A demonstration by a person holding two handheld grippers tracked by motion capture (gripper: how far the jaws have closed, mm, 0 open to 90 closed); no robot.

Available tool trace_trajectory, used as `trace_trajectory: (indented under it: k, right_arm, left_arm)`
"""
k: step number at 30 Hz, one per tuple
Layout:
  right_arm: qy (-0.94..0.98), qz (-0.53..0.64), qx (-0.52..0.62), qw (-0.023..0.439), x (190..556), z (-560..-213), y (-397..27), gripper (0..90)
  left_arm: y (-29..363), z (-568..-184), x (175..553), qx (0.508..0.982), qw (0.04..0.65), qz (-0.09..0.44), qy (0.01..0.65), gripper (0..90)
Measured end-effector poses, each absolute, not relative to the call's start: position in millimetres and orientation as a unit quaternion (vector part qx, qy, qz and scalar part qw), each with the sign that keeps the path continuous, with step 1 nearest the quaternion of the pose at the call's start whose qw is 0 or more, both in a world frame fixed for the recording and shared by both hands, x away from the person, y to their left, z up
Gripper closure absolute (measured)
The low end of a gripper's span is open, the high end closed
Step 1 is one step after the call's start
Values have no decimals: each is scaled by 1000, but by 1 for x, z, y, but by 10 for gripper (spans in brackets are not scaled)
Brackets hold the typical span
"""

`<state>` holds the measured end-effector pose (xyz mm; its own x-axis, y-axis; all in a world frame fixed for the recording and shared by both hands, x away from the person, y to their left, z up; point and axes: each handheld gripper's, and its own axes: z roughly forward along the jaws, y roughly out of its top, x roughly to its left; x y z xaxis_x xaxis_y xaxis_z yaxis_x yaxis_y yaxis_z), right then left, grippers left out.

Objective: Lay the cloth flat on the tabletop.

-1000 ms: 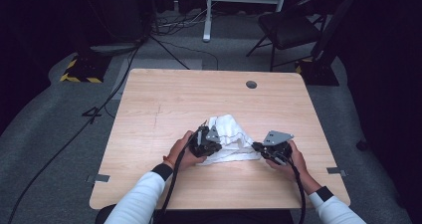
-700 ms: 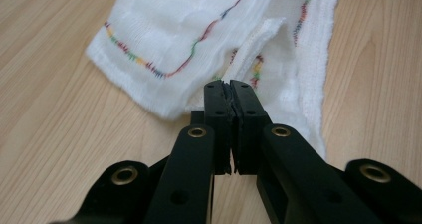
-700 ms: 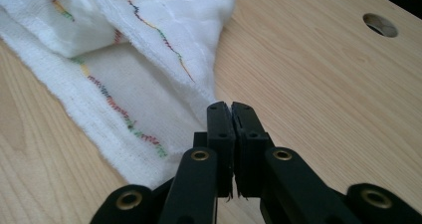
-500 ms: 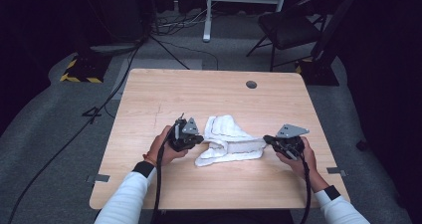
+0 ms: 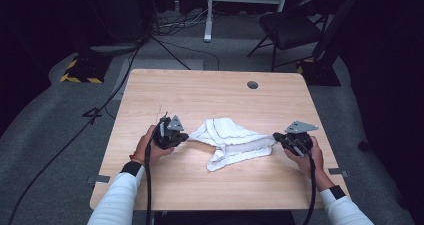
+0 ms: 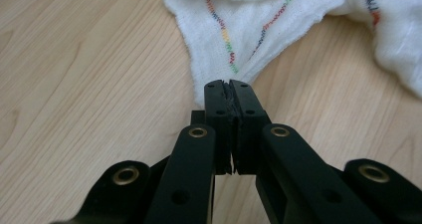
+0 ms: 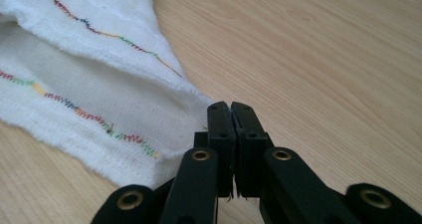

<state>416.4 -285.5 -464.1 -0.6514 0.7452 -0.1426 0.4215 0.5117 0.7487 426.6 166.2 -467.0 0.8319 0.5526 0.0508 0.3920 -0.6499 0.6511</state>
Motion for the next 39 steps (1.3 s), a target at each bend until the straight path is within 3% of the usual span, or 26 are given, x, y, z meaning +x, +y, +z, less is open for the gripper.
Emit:
trace_trajectory:
  k: [11,16,18,19,22,27,33,39]
  right_arm:
    - [817,344,399,234,427,-468,-317,882]
    - [818,342,401,231,431,-471,-319,866]
    - [819,341,399,230,431,-472,-318,835]
    - [821,341,397,230,431,-472,-317,804]
    - [820,347,390,235,430,-469,-316,688]
    - [825,340,389,228,429,-462,-312,509]
    - [827,358,361,237,416,-446,-304,486]
    - [846,400,287,206,396,-437,-287,577]
  left_arm:
    - [207,-477,425,892,317,127,295,877]
    - [207,-479,422,894,319,121,290,870]
    - [205,-478,421,893,323,122,290,779]
    - [203,-477,421,890,333,122,288,779]
    - [193,-470,416,885,361,127,267,622]
    - [165,-453,416,878,386,131,250,488]
    - [113,-449,416,898,383,96,193,361]
    - [70,-452,416,912,376,78,146,351]
